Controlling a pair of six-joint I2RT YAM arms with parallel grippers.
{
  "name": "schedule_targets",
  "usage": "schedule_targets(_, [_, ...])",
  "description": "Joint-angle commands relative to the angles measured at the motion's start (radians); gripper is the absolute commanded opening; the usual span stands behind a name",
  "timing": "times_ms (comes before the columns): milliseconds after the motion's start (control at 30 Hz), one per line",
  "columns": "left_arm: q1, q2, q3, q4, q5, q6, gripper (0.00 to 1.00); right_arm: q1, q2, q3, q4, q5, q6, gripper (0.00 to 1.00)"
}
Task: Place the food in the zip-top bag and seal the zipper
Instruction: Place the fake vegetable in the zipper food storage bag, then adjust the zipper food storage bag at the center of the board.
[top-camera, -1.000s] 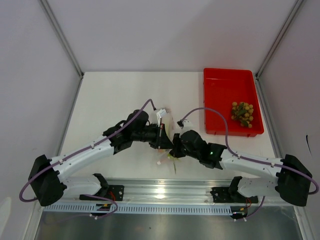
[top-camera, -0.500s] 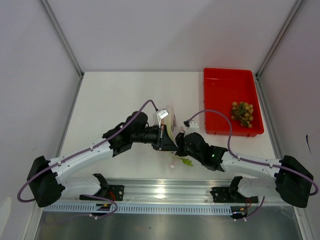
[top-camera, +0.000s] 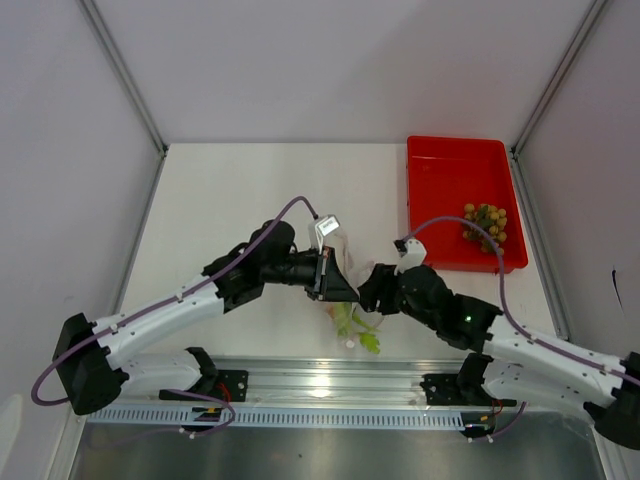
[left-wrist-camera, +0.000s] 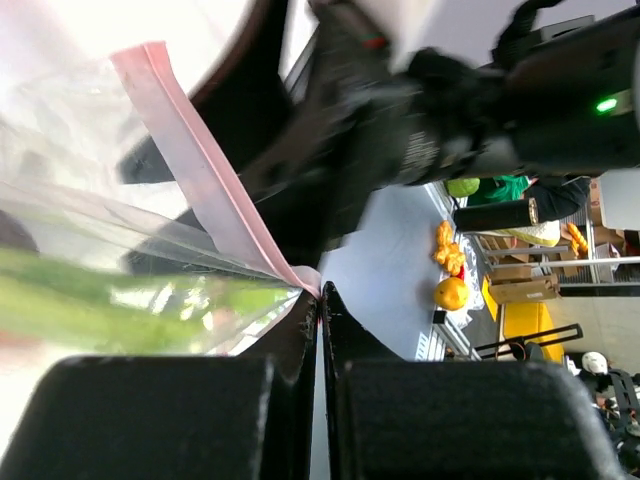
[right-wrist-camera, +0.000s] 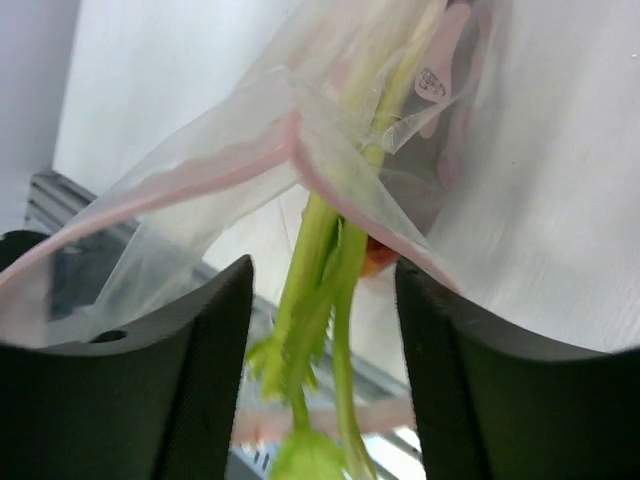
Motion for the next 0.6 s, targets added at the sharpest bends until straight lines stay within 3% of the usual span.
schedule_targets(0, [-0.010, -0.002, 0.072, 0.018, 0.030, 0.011, 0.01, 0.007, -0.153, 0.058, -0.173, 0.014, 0.018, 0.57])
schedule_targets(233, [-0.010, 0.013, 0.090, 0.009, 0.030, 0.021, 0.00, -0.001, -0.290, 0.107, -0.448, 0.039, 0.037, 0.45])
schedule_targets(567, [-0.010, 0.010, 0.119, -0.017, 0.032, 0.028, 0.00, -0.004, -0.186, 0.068, -0.417, 0.031, 0.044, 0.49])
